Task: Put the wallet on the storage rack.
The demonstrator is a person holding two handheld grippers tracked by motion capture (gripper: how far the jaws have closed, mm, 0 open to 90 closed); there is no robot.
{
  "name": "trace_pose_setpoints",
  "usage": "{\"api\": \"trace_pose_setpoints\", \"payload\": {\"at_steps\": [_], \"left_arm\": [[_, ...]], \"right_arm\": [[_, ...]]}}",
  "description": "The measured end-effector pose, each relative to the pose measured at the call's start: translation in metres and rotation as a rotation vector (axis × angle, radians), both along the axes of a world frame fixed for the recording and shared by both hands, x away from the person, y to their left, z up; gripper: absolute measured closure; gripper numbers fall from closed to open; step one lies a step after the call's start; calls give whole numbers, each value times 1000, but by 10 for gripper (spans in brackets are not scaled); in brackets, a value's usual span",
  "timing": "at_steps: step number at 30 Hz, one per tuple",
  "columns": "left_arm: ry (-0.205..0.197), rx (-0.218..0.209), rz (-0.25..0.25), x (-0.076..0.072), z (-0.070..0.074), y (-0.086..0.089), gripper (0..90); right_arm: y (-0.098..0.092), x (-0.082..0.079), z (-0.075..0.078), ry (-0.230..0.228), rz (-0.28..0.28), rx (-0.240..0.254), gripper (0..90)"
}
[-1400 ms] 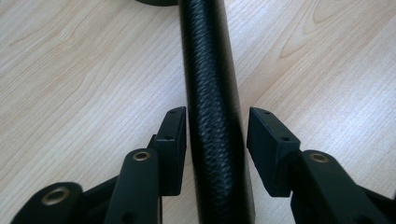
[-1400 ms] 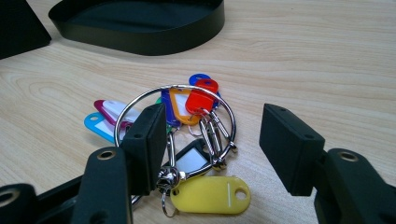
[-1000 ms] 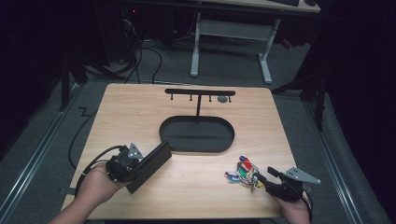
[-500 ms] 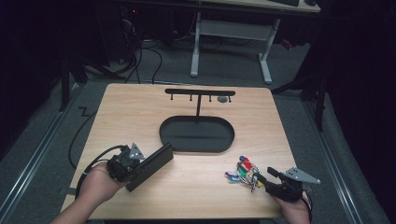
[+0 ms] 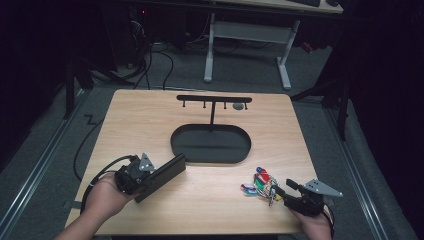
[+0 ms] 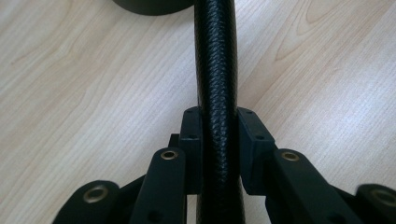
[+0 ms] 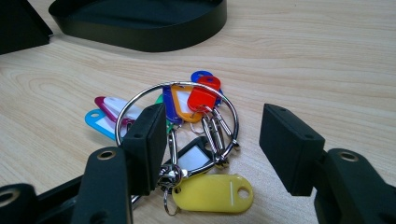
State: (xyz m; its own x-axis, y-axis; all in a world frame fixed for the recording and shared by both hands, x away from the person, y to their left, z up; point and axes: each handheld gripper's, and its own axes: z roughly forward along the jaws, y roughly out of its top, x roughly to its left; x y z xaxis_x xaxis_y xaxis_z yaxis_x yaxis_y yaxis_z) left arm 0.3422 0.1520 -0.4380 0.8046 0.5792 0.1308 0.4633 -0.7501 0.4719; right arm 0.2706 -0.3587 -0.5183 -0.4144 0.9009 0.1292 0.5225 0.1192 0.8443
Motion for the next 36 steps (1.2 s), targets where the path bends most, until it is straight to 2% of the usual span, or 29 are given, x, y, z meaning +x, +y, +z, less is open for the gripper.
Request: {"api": "trace_pose_setpoints", "payload": {"at_steps": [4,12,16,20,26,30,36], "left_arm": [[-33,7,-16,-3,5,-1,748],[-80,-20,-42,-8,22,-1,748],[-100,-30,-64,-6,28,-3,748],[-146,-28,-92,-4,33,-7,748],[-185,-39,-115,-3,36,-13,748],[-197,-25,-143,1,33,-25,748],[-251,-24,-185,7,38,-42,750]], "right_arm": [[0,0,1,-3,-5,1,418],[-2,-1,0,-6,-11,4,419],[-4,-2,-1,4,-21,9,419],[-5,-2,-1,-4,-41,9,420],[-7,-8,-2,-3,-52,-4,422],[-9,-12,-2,-2,-55,-3,422],[-9,-22,-4,-5,-40,-14,421]]}}
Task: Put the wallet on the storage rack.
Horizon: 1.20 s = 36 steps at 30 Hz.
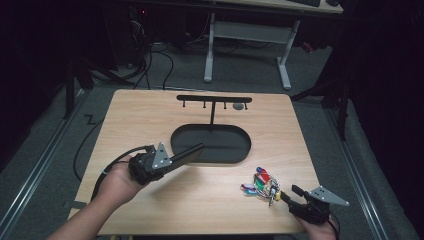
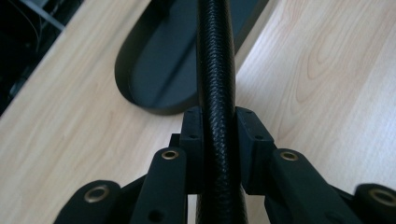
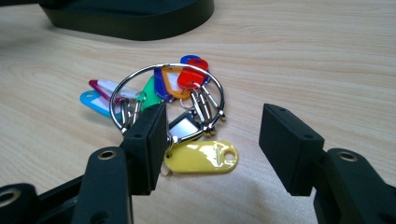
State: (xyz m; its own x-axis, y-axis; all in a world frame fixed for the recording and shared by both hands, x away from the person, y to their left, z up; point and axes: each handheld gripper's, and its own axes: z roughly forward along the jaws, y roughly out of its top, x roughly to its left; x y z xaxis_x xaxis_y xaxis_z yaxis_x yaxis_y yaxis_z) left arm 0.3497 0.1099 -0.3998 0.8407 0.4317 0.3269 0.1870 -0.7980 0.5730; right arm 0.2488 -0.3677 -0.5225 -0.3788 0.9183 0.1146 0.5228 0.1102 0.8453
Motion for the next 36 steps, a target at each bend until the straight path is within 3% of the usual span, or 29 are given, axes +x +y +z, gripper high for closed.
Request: {"api": "trace_pose_setpoints", "payload": {"at_steps": [6,10,18,20,26,36], "left_arm": [[-36,27,-31,9,4,-16,751],[-81,54,-63,15,7,-29,751],[-114,103,-130,27,2,-55,751],[-114,105,-135,32,1,-59,751],[-165,112,-151,44,-1,-74,751],[-177,111,-189,65,-12,-94,751]], "right_arm": [[-3,-11,1,-7,2,-21,421],[-5,-16,3,-21,-4,-28,422],[-6,-22,3,-24,3,-35,421],[-6,-21,4,-27,5,-35,422],[-6,-22,6,-36,11,-29,422],[-7,-21,7,-43,14,-16,422]]}}
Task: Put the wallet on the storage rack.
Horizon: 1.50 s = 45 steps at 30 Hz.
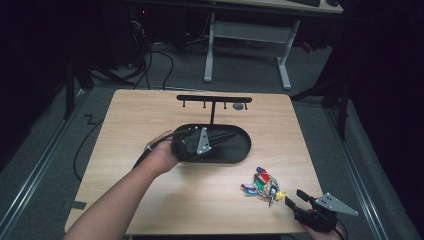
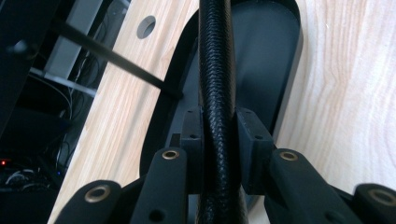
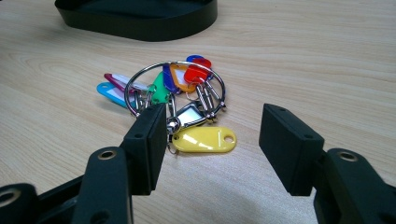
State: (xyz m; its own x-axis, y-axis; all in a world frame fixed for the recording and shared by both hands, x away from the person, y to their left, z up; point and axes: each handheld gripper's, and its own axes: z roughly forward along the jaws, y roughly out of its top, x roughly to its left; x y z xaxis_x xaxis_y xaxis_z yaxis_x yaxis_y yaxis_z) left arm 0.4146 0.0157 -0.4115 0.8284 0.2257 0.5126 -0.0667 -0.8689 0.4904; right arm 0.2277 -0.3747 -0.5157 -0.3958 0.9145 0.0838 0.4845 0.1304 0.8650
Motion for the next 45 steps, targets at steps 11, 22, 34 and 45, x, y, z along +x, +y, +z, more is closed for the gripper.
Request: {"api": "trace_pose_setpoints", "payload": {"at_steps": [11,22,34,45], "left_arm": [[-15,-20,1,20,-10,-12,751],[-13,-6,0,39,-21,-14,753],[-22,14,-20,56,-33,-11,747],[-40,89,5,61,-44,-6,737]], "right_arm": [[1,5,0,-2,3,7,423],[0,4,0,0,-2,8,423],[-3,2,-2,7,-14,12,424],[-2,2,-4,16,-9,7,424]]}}
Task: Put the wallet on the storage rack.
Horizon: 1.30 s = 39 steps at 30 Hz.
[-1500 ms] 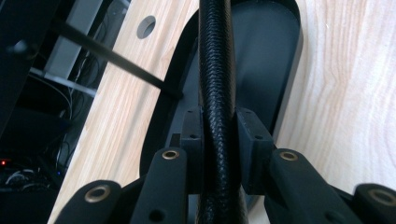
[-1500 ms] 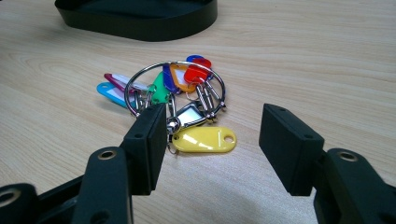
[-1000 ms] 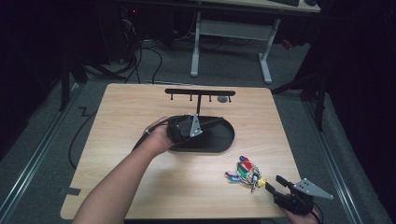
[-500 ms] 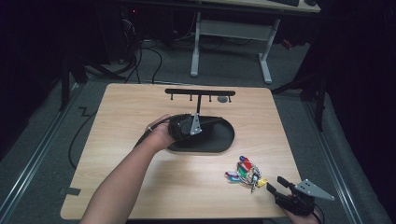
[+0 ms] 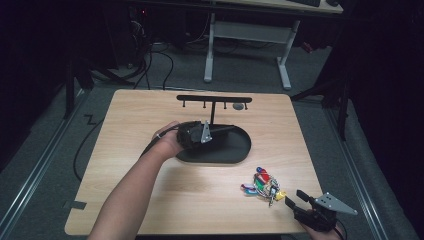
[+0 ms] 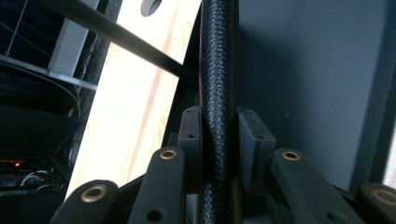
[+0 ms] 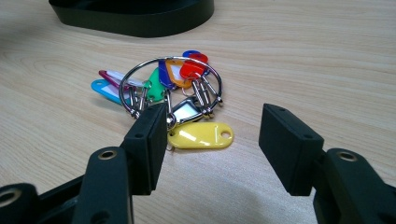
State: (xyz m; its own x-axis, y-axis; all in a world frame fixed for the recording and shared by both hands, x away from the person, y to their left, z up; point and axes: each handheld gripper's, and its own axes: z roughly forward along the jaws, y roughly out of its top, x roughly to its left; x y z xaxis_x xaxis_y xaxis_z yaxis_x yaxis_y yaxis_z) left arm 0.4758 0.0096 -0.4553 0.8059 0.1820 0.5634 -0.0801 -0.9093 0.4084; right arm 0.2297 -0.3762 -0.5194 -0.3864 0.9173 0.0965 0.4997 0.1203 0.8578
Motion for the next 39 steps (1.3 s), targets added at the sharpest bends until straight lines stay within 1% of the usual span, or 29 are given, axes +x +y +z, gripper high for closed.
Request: {"api": "trace_pose_setpoints", "payload": {"at_steps": [2,4,7,9,11,17,19,22,25,27,29,30,32,33,36,39], "left_arm": [[-6,6,13,1,-1,-1,735],[-14,16,10,1,-3,-1,734],[-7,10,15,2,-3,-1,732],[14,-13,30,2,-3,-1,727],[19,-27,36,0,-5,-1,720],[38,-37,44,-4,-8,-1,700],[60,-45,58,-5,-9,-2,683],[79,-40,74,-5,-10,-2,630],[95,-43,94,-7,-11,-2,609],[97,-43,95,-9,-11,-2,590],[102,-48,96,-10,-11,-2,587],[112,-56,91,-12,-11,0,587],[115,-55,89,-13,-11,0,587],[115,-71,88,-14,-10,2,587],[125,-85,90,-16,-9,5,581],[124,-85,96,-18,-9,7,576]], "right_arm": [[0,0,0,1,1,2,424],[0,0,0,1,2,1,424],[0,1,-1,7,1,3,424],[0,1,-1,6,3,0,424],[0,0,-1,7,2,2,424],[1,0,0,6,3,0,424],[1,0,0,7,4,-2,424],[2,1,-1,9,6,-4,424],[2,1,-1,12,6,-2,424],[2,1,-1,11,6,-2,424],[2,1,0,10,6,-3,424],[2,0,0,10,6,-4,424],[2,1,-1,12,7,-4,424],[2,1,-1,14,7,-5,424],[3,1,-1,15,8,-8,424],[4,1,-1,17,6,-9,423]]}}
